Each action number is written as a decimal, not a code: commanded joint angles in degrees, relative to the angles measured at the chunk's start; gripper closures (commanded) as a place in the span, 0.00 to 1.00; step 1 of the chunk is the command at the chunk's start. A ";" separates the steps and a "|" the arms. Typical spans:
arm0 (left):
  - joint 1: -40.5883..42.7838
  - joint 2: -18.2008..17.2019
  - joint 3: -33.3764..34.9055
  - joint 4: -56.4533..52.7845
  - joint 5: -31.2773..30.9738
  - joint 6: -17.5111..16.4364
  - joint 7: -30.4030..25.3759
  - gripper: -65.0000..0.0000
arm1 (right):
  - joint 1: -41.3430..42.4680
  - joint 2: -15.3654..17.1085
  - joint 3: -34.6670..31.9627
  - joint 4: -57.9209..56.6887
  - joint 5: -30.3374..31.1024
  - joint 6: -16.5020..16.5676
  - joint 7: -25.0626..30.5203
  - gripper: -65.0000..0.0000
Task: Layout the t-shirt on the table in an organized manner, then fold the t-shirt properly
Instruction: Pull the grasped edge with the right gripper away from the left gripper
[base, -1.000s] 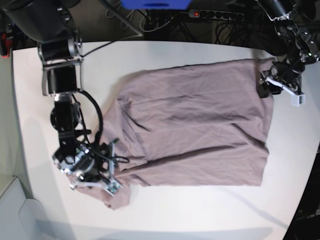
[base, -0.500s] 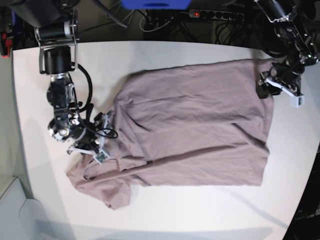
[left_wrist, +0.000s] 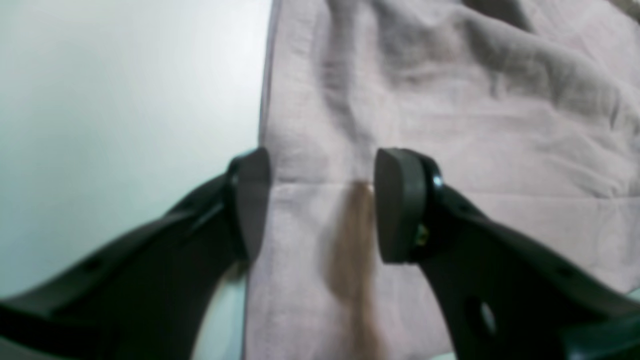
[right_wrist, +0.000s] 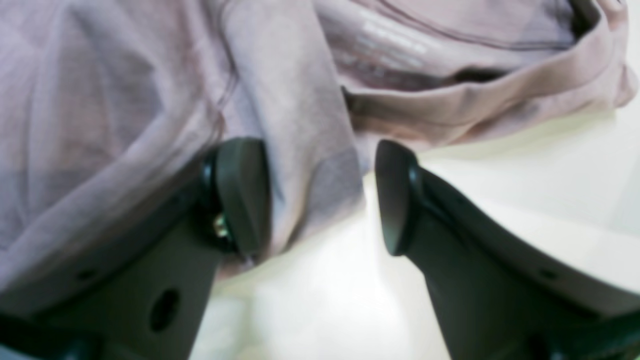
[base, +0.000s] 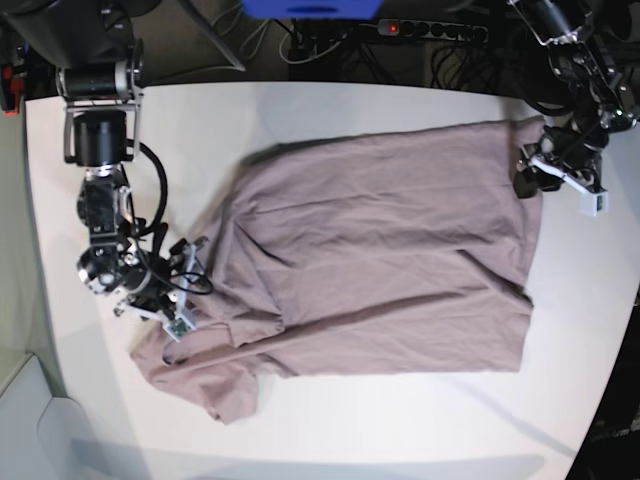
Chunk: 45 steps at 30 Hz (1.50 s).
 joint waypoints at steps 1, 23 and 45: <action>-0.18 -0.31 0.14 0.13 1.29 0.65 1.87 0.49 | 1.79 0.98 0.20 0.70 0.34 -0.27 1.19 0.47; -0.35 0.57 0.31 0.13 1.29 0.65 1.87 0.49 | -0.76 1.33 0.12 10.72 0.16 -0.27 -5.05 1.00; -3.69 0.75 0.49 -0.40 1.29 0.56 1.87 0.49 | -12.10 18.21 -17.12 48.79 0.07 -0.27 -47.12 1.00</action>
